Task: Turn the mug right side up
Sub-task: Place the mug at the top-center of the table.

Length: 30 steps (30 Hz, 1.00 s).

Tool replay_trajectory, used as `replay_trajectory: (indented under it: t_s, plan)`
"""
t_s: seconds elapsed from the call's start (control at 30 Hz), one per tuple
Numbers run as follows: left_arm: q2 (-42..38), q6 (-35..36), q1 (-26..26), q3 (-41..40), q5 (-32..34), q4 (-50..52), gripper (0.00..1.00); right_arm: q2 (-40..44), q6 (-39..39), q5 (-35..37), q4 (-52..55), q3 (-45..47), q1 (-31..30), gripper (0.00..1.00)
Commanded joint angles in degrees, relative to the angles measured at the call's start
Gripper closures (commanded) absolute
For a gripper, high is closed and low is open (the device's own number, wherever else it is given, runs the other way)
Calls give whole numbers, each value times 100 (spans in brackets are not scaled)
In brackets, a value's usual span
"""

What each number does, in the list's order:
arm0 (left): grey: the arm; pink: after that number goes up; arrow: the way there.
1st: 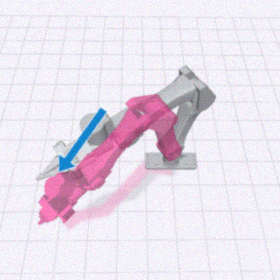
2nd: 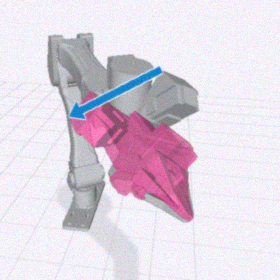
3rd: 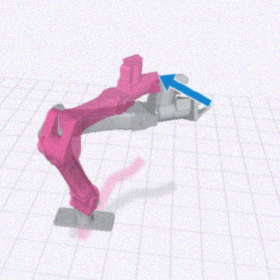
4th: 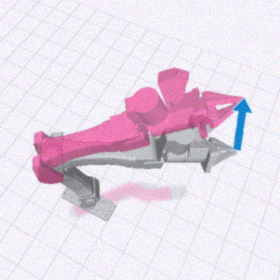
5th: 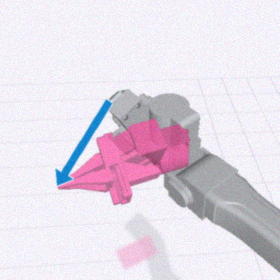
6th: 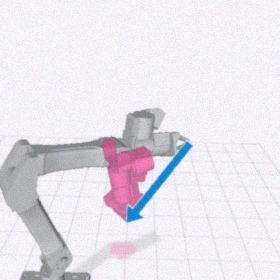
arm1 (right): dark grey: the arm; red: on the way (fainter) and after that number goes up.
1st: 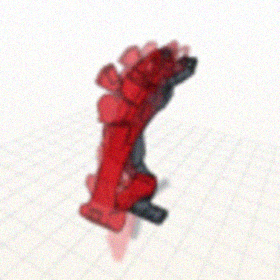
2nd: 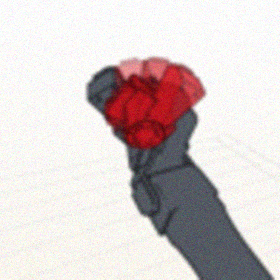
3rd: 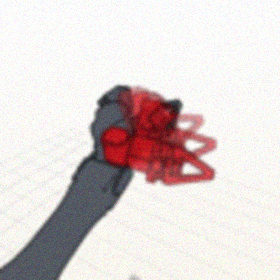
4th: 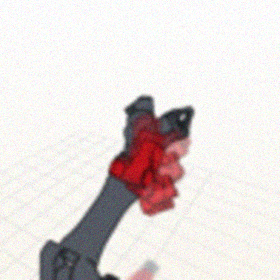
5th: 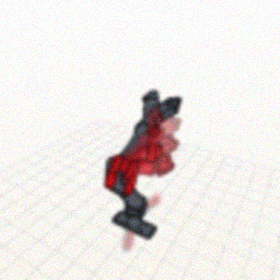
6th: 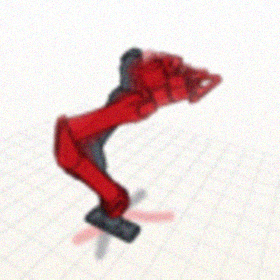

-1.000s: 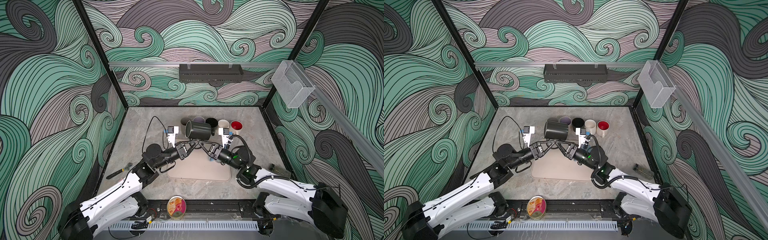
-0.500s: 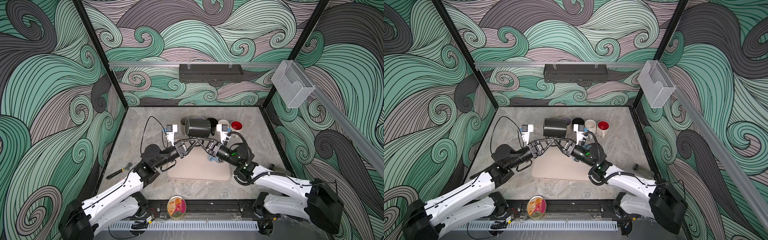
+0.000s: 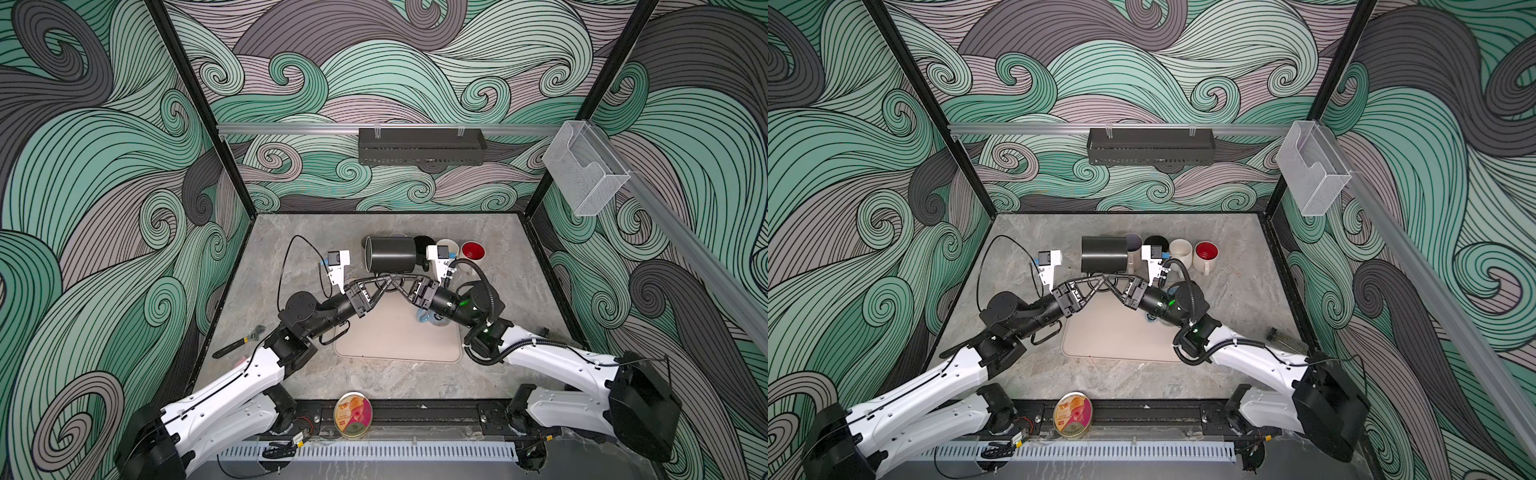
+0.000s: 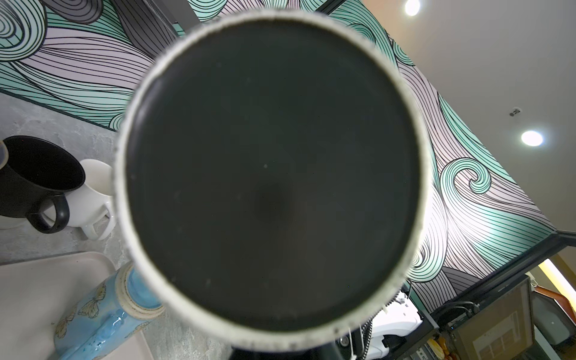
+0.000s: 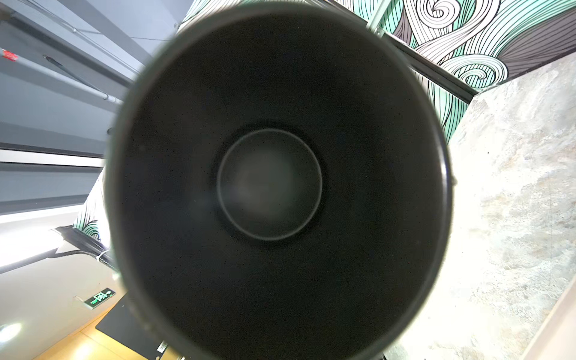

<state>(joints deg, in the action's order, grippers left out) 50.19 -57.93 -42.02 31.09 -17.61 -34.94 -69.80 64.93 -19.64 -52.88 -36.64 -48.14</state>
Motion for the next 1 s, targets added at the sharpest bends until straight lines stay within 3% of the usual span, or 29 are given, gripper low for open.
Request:
replay_trajectory:
  t_s: [0.0, 0.03, 0.07, 0.13, 0.37, 0.6, 0.77, 0.97]
  plan:
    - [-63, 199, -42, 143, -76, 943, 54, 32, -177, 33, -647, -337, 94, 100]
    - [-90, 227, -39, 189, -8, 1176, 29, 4, -182, 2, -590, -373, 103, 100]
    - [-112, 260, -35, 202, 49, 1353, 18, -35, -197, -45, -561, -415, 111, 100]
    - [-204, 291, -30, 204, 193, 1658, 9, -115, -196, -107, -527, -489, 125, 100]
    - [-911, 511, -26, -244, 780, 1969, 4, -158, -295, -106, -269, -581, 164, 100]
    - [-1679, 1131, 18, -57, 1443, 3527, 2, -11, -569, -32, 387, -687, 242, 100]
    - [-1711, 1693, 29, 524, 2335, 5137, 2, 136, -1095, 153, 1734, -1065, 270, 100]
    - [-1381, 2173, 21, 820, 2819, 5898, 3, 136, -1705, 678, 3423, -1696, 261, 100]
